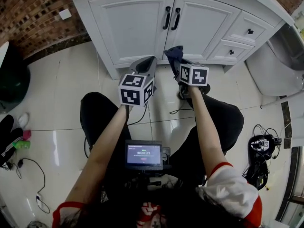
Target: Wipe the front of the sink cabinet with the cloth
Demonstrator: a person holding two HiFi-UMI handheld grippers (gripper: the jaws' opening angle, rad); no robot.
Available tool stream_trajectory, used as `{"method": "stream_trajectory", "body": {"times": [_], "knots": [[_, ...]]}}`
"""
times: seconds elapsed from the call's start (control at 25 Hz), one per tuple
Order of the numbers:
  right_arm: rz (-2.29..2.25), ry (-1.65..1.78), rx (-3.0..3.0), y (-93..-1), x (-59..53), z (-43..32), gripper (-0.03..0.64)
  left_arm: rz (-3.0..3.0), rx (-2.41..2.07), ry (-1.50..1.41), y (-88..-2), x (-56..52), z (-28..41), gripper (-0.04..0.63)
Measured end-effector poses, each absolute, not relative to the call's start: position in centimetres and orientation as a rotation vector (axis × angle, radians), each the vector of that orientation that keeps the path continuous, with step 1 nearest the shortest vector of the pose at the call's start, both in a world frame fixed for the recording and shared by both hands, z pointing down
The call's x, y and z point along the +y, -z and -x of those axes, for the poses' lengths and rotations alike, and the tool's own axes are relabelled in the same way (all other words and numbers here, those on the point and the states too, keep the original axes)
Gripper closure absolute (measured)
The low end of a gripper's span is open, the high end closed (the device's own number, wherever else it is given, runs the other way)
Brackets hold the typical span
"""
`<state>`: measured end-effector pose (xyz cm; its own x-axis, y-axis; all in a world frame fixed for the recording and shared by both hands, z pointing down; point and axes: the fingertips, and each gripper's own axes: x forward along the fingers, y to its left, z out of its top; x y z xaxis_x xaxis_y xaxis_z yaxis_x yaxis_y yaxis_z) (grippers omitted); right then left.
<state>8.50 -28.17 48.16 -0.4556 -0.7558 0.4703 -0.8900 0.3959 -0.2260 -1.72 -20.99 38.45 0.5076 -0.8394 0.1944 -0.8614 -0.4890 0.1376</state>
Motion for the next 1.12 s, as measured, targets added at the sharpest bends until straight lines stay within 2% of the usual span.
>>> {"method": "stream_trajectory", "body": {"times": [0.36, 1.12], "knots": [[-1.413, -0.567, -2.546, -42.2, -20.8, -3.4, 0.535, -2.465, -1.554, -0.093, -37.6, -16.7, 5.9, 0.558], [-1.342, -0.495, -2.676, -39.7, -11.8, -1.2, 0.535, -2.481, -1.638, -0.061, -35.9, -9.8, 6.4, 0.560]]}}
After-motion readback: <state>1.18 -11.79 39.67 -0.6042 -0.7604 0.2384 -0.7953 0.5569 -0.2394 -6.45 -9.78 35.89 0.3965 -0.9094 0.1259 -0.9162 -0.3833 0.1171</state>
